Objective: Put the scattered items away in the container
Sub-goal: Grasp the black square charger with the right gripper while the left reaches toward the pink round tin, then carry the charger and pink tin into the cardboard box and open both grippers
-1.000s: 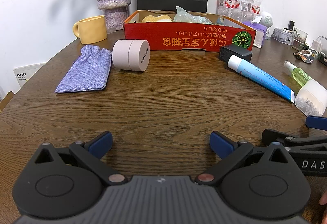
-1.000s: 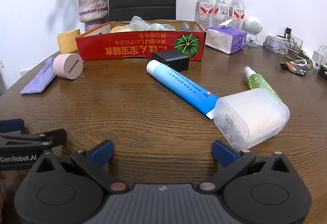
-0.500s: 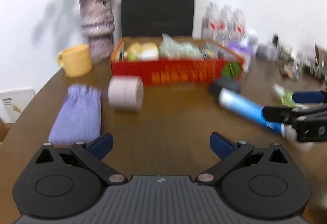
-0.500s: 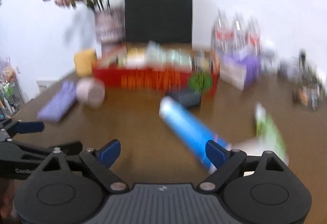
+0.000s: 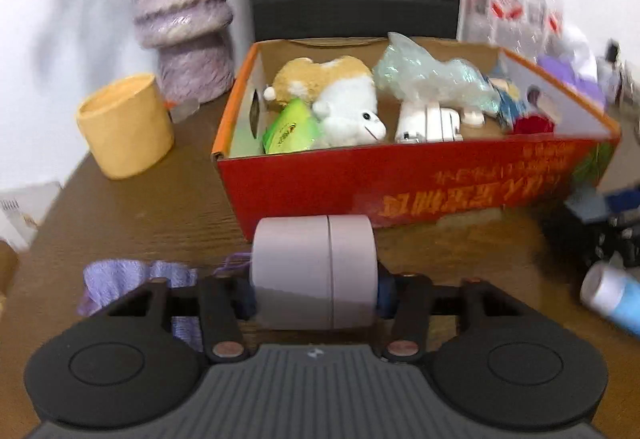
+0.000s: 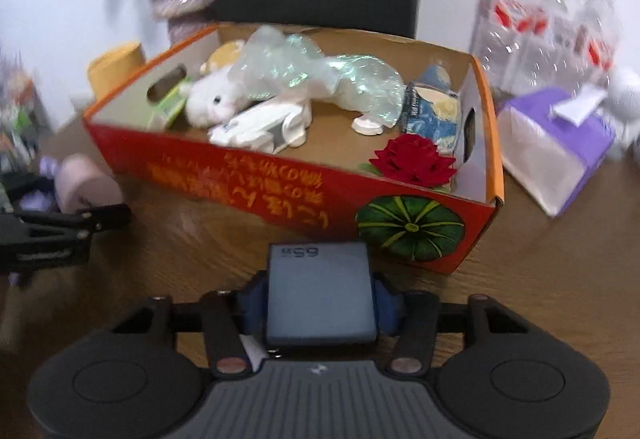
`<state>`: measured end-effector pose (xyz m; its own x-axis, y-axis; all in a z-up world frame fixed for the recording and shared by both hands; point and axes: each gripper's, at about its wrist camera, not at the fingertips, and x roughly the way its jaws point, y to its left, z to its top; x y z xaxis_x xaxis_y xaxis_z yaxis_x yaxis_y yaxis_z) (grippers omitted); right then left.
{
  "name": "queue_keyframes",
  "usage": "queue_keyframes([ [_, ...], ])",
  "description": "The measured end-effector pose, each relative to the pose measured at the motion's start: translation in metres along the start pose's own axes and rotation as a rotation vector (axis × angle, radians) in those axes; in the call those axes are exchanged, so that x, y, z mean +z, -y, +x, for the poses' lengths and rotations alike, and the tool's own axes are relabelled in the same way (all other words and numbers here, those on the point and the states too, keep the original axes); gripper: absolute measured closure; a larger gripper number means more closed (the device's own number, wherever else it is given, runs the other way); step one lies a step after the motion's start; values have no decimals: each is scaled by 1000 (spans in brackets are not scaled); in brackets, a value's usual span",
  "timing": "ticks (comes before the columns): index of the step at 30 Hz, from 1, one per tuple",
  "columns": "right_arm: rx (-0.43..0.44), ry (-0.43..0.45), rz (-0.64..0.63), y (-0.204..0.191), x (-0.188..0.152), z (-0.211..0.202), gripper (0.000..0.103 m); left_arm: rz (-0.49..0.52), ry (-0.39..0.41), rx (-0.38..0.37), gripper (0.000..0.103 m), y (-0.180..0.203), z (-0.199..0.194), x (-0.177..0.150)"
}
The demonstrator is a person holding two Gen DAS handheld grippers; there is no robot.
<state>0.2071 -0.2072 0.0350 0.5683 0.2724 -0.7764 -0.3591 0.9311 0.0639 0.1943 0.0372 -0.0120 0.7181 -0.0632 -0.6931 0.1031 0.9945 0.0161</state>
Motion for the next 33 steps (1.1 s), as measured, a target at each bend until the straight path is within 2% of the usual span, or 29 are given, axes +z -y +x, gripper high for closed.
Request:
queue_keyframes([
  [3,-8,6,19,4,-4,-7,51,10,-1,-10,52,3,-12,-1],
  [6,15,56,9,7,-5,-33,51,12,64,-45,52,9,-39,6],
  [9,59,107,18,11,1,-63,51,59,124,-76,52,16,-59,30],
  [12,115,156,17,15,26,-82,51,99,133,-81,52,21,-55,65],
  [16,153,128,71,23,79,-58,51,55,-15,-159,52,18,2,119],
  [19,117,49,124,24,111,-13,51,36,-136,-111,52,22,50,136],
  [22,40,-34,172,22,129,33,51,69,-209,-38,52,27,79,134],
  [24,1,-74,198,21,130,54,50,59,-236,-50,52,26,85,131],
  [26,-15,-133,218,20,126,70,49,37,-266,-68,44,24,87,127],
  [29,4,-132,255,23,122,71,45,58,-270,-97,32,24,84,126],
  [30,8,-116,261,25,123,66,41,42,-276,-112,25,22,81,127],
  [31,18,-105,269,26,124,59,27,18,-285,-131,18,20,77,129],
  [33,31,-101,274,28,127,47,21,-6,-296,-138,8,21,69,133],
])
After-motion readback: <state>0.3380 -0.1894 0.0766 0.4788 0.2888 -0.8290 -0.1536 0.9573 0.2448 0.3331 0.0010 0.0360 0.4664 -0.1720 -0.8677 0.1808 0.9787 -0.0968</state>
